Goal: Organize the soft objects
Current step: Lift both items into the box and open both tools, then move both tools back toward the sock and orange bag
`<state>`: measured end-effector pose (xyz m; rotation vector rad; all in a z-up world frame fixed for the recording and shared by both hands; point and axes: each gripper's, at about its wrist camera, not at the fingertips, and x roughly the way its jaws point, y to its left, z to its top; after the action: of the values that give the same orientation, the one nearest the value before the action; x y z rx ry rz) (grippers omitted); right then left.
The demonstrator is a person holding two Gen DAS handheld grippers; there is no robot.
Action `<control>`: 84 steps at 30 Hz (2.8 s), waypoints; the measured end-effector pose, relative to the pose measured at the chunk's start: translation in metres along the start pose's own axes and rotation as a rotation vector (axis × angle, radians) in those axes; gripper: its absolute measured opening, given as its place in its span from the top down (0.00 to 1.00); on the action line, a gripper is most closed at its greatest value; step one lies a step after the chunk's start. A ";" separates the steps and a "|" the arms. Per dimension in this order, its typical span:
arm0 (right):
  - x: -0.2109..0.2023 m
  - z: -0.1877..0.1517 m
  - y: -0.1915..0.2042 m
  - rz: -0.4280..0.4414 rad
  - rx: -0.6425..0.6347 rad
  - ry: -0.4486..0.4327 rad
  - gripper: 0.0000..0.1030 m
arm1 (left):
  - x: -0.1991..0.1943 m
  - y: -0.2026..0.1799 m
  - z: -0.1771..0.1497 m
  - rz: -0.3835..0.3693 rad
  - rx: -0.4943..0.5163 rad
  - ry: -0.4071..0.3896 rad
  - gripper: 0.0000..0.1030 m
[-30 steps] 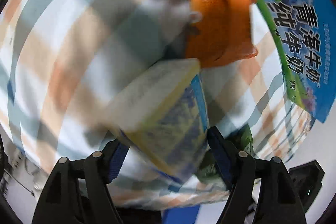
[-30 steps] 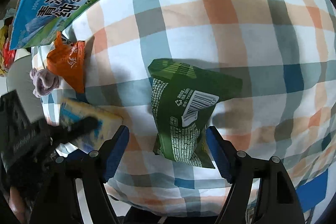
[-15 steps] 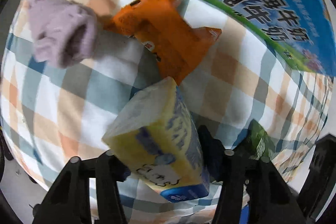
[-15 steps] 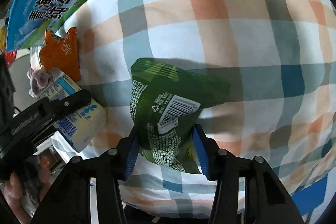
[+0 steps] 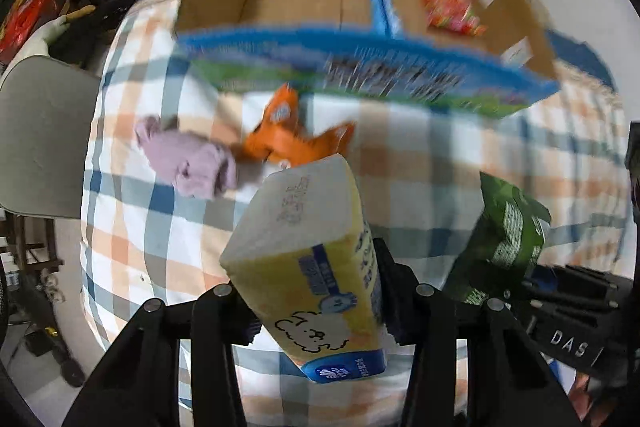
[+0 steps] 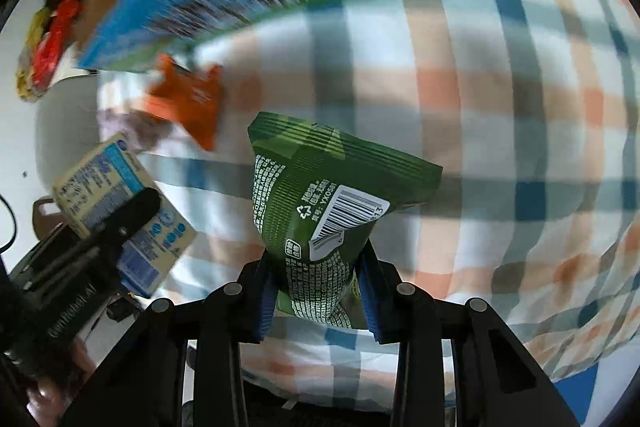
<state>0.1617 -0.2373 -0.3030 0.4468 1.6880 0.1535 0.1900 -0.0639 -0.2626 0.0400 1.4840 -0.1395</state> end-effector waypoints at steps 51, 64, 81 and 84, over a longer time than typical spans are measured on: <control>0.015 0.308 0.125 -0.111 -0.104 -0.084 0.32 | 0.040 0.086 0.300 0.011 0.013 0.041 0.27; -0.027 0.211 0.126 -0.291 -0.085 -0.263 0.00 | -0.019 0.079 0.204 0.021 0.000 -0.144 0.06; -0.092 0.081 0.126 -0.331 -0.096 -0.498 0.00 | -0.109 0.059 0.096 0.088 0.057 -0.395 0.06; -0.102 0.066 0.128 -0.325 -0.098 -0.523 0.00 | -0.120 0.059 0.084 0.078 0.056 -0.413 0.06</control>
<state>0.2626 -0.1682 -0.1752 0.1159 1.2093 -0.1128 0.2709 -0.0066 -0.1389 0.1078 1.0645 -0.1183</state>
